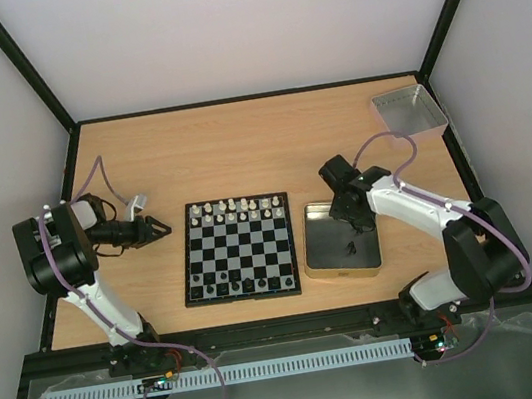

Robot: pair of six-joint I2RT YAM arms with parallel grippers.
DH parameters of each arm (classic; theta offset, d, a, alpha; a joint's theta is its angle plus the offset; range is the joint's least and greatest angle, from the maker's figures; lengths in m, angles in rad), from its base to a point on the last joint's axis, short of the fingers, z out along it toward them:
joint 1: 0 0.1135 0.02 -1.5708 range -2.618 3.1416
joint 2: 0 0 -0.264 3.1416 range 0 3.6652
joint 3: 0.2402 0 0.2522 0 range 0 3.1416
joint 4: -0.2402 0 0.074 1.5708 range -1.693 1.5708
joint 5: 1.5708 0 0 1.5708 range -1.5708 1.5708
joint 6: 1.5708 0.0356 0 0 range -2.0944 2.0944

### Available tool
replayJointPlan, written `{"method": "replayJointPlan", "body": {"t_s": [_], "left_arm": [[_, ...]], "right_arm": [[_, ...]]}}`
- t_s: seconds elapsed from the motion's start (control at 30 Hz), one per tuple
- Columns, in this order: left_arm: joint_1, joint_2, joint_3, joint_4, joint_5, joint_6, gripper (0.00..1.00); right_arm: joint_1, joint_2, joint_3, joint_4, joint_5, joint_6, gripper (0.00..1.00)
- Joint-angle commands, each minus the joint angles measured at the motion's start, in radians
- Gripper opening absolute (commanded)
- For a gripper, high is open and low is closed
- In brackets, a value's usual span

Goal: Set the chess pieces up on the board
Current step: Pick up the chess piece from the storage box.

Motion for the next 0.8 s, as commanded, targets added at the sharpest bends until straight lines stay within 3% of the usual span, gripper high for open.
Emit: {"method": "replayJointPlan", "body": {"t_s": [0.0, 0.77], "left_arm": [[0.012, 0.060, -0.047, 0.064, -0.318, 0.001, 0.48], [0.012, 0.060, -0.047, 0.068, -0.324, -0.006, 0.48]], "right_arm": [[-0.008, -0.036, -0.031, 0.022, 0.013, 0.013, 0.18], [-0.053, -0.064, -0.106, 0.051, 0.000, -0.008, 0.19]]}}
